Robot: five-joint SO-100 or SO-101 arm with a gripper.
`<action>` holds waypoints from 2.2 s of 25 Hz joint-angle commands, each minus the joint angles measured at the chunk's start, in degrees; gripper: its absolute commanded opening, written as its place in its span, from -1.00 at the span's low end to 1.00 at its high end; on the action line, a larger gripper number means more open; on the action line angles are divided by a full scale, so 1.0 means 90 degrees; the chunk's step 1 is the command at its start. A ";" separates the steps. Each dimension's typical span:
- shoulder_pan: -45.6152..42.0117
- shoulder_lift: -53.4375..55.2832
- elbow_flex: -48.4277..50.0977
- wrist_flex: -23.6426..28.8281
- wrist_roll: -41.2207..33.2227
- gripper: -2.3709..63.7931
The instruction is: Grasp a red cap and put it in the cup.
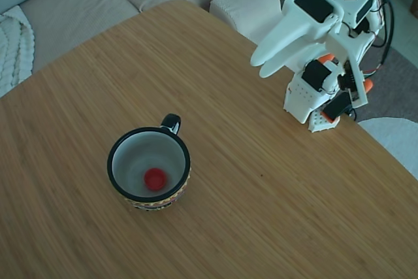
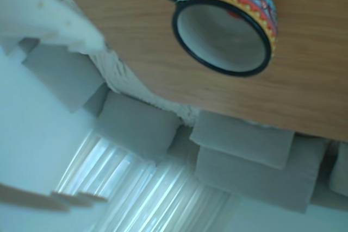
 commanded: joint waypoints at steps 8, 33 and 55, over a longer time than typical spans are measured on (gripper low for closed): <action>0.0068 0.1064 0.0928 -0.0107 -0.0029 0.04; 0.0518 0.3242 0.2803 0.0020 -0.0137 0.04; 0.0410 0.3242 0.2803 0.0029 -0.0137 0.04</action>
